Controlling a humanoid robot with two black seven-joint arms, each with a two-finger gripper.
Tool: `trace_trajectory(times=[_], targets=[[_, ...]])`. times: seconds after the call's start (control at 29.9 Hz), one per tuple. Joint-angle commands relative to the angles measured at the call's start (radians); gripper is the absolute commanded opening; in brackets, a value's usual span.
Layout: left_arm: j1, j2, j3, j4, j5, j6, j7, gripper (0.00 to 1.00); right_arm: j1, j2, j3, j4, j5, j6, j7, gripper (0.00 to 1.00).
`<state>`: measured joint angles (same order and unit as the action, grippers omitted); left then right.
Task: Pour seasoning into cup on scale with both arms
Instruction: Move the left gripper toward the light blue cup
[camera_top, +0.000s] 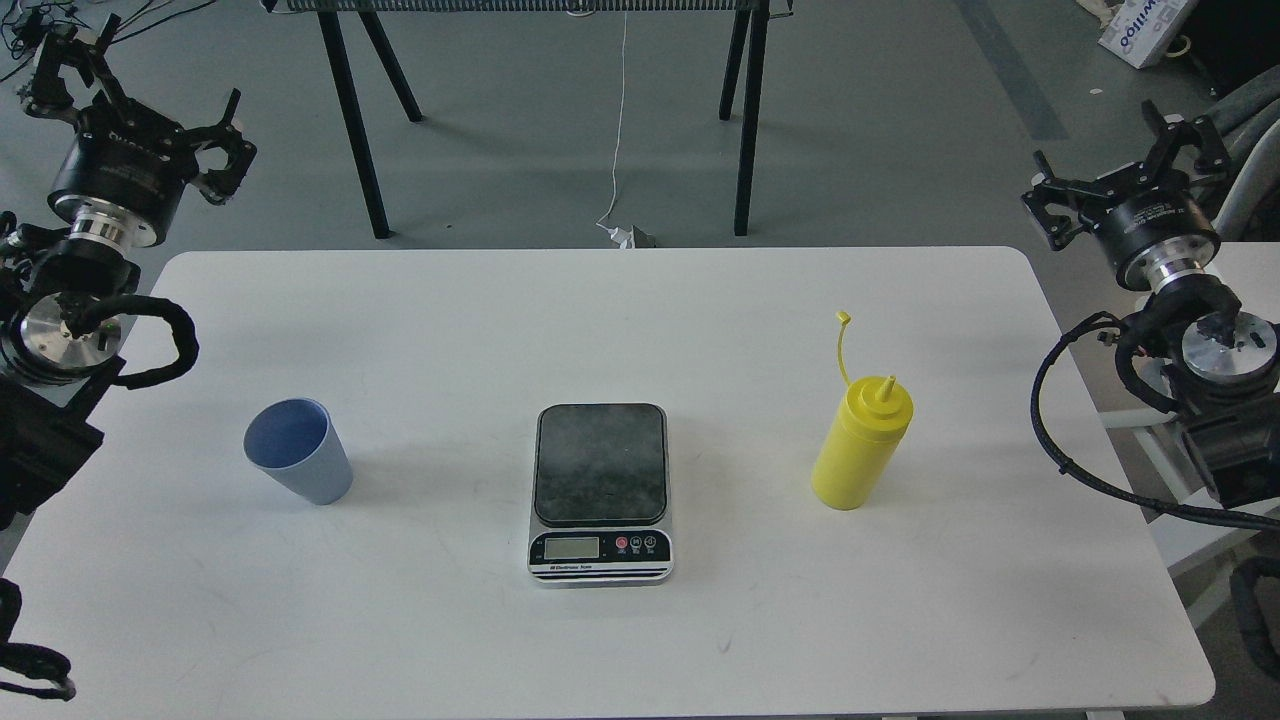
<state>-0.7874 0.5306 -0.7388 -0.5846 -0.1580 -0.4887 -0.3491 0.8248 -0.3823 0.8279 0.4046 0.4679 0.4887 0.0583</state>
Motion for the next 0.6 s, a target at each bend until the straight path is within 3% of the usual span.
trace_trajectory(times=[0.0, 0.2, 0.4, 0.57], targets=[[0.011, 0.003, 0.002, -0.001, 0.002, 0.0, -0.001, 1.0, -0.003, 0.0, 0.002, 0.0, 0.002, 0.0, 0.0, 1.0], [0.028, 0.054, 0.012, -0.082, 0.0, 0.0, 0.001, 1.0, -0.013, 0.0, 0.004, 0.031, 0.003, 0.0, 0.002, 1.0], [0.164, 0.265, 0.022, -0.417, 0.116, 0.0, 0.005, 1.0, -0.064, -0.026, 0.008, 0.086, 0.003, 0.0, 0.002, 1.0], [0.215, 0.387, 0.016, -0.564, 0.342, 0.0, -0.01, 1.0, -0.098, -0.033, 0.008, 0.091, 0.003, 0.0, 0.002, 1.0]])
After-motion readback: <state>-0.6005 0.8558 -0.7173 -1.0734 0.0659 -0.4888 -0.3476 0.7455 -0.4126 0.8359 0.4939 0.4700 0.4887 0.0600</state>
